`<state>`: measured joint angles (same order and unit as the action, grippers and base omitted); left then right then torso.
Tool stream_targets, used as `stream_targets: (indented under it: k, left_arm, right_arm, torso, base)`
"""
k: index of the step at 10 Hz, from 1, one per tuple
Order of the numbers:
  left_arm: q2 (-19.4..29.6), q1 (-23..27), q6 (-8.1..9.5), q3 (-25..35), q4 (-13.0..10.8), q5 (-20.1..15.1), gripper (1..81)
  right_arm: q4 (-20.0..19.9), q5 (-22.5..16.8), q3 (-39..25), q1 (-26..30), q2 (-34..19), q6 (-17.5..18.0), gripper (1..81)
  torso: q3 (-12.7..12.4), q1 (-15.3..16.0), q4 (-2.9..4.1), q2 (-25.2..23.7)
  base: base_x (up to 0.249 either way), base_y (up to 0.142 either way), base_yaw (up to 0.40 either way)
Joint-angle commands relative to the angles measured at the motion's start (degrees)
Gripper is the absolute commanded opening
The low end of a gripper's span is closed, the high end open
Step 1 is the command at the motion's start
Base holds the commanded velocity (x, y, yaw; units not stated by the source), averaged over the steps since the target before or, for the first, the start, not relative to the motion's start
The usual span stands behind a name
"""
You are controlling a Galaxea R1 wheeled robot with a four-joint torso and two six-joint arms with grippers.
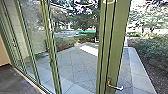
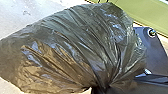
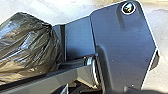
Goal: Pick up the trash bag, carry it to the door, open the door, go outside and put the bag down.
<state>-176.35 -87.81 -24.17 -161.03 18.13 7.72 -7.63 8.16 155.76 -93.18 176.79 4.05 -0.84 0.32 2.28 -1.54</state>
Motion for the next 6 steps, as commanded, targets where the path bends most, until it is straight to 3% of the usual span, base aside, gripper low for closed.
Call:
stream_targets:
  k: [1, 5, 6]
  left_arm:
    - [-0.1, 3.4, -0.44, -0.2, -0.7, -2.4, 1.0]
    - [0.1, 3.6, -0.35, -0.2, -0.4, -2.5, 1.0]
    - [0.1, 3.6, -0.26, -0.2, -0.2, -2.4, 1.0]
  right_arm:
    - [0.5, -3.1, -0.3, 2.5, 0.6, -0.3, 81.1]
    - [0.5, -3.1, -0.3, 2.3, 0.5, -0.3, 81.1]
    - [0.5, -3.1, -0.3, 2.2, 0.5, -0.3, 81.1]
  torso:
    - [0.0, 0.0, 0.0, 0.0]
    - [0.0, 0.0, 0.0, 0.0]
    - [0.0, 0.0, 0.0, 0.0]
  base:
    - [0.0, 0.0, 0.111]
    - [0.0, 0.0, 0.025]
    - [0.0, -0.095, 0.0]
